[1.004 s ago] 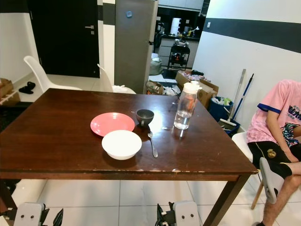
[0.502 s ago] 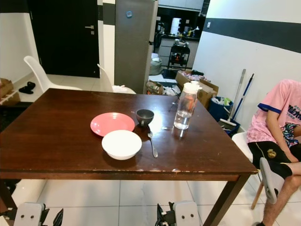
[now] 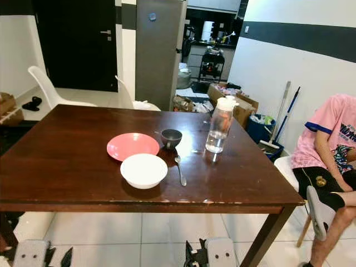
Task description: Setting the table
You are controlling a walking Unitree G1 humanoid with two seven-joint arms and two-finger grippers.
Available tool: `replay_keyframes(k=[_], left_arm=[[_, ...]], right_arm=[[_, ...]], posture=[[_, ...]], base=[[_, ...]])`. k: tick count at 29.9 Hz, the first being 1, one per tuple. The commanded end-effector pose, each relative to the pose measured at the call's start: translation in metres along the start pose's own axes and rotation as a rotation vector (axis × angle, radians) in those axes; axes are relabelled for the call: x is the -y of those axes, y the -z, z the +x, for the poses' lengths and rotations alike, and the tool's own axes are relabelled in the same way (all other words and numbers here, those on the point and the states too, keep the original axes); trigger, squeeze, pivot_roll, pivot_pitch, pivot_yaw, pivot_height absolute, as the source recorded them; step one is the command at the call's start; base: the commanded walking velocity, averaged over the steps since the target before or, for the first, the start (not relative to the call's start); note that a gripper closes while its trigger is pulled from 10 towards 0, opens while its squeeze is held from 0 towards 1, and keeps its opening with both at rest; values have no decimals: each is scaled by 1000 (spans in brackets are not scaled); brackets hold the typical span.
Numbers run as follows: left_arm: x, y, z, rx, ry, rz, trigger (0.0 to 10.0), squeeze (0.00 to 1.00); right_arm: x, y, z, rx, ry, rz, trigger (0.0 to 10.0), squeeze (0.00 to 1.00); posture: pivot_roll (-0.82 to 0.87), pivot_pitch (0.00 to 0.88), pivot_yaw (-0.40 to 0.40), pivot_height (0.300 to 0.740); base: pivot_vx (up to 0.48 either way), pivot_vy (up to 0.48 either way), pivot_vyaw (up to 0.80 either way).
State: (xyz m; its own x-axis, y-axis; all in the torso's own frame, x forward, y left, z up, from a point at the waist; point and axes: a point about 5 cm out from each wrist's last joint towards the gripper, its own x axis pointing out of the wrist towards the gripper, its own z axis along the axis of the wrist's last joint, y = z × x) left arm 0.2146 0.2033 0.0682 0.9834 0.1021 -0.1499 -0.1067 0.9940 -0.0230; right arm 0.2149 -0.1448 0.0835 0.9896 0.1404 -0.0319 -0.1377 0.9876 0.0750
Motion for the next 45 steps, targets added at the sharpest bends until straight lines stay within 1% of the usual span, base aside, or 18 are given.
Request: replay_keyframes(k=[1, 3, 4, 8, 11, 14, 18, 20, 22, 23, 25, 29, 34, 39, 45], left_arm=[[-4, 3, 0, -19, -26, -21, 10000, 0], [-6, 1, 1, -14, -33, -23, 10000, 0], [-11, -3, 4, -6, -43, -24, 10000, 0], [-11, -5, 5, 4, -28, 3, 10000, 0], [-9, -6, 5, -2, -16, -2, 10000, 0], [-7, -10, 6, 3, -9, -14, 10000, 0], [-2, -12, 9, 2, -2, -8, 10000, 0], [1, -16, 13, -3, 6, -5, 10000, 0], [4, -18, 15, -5, 26, 5, 10000, 0], [6, -20, 16, -8, 44, 32, 10000, 0], [6, -21, 16, -7, 48, 45, 10000, 0], [11, -25, 20, 8, 71, 71, 10000, 0], [15, -30, 23, 29, 85, 72, 10000, 0], [18, -30, 22, 28, 98, 79, 10000, 0], [18, -29, 21, 27, 101, 91, 10000, 0]], right_arm=[[9, -2, 0, 15, 48, 4, 10000, 0], [10, -5, 3, 30, 61, 7, 10000, 0], [9, -12, 8, 58, 70, 18, 10000, 0], [7, -14, 12, 67, 66, 18, 10000, 0], [9, -13, 13, 66, 66, 12, 10000, 0], [14, -14, 15, 68, 89, 13, 10000, 0], [13, -15, 17, 70, 89, 21, 10000, 0], [10, -15, 19, 60, 73, 35, 10000, 0], [10, -14, 20, 54, 77, 37, 10000, 0], [11, -14, 20, 49, 81, 36, 10000, 0], [11, -14, 21, 49, 81, 36, 10000, 0], [16, -11, 21, 37, 112, 76, 10000, 0], [15, -12, 22, 38, 108, 80, 10000, 0], [14, -11, 21, 37, 106, 82, 10000, 0], [15, -11, 21, 35, 107, 81, 10000, 0]], posture=[[8, 0, 6, 740], [8, 0, 9, 740], [7, 0, 11, 740], [9, 0, 14, 740], [7, 0, 15, 740], [8, 0, 15, 740], [7, 0, 14, 740], [8, 0, 14, 740], [8, 0, 14, 740], [10, 0, 14, 740], [10, 0, 14, 740], [10, 0, 19, 740], [9, 0, 18, 740], [10, 0, 20, 740], [12, 0, 19, 740]], base=[[0, 0, 0], [0, 0, 0], [0, 0, 0], [0, 0, 0], [0, 0, 0], [0, 0, 0], [0, 0, 0], [0, 0, 0], [0, 0, 0], [0, 0, 0], [0, 0, 0], [0, 0, 0], [0, 0, 0], [0, 0, 0], [0, 0, 0]])
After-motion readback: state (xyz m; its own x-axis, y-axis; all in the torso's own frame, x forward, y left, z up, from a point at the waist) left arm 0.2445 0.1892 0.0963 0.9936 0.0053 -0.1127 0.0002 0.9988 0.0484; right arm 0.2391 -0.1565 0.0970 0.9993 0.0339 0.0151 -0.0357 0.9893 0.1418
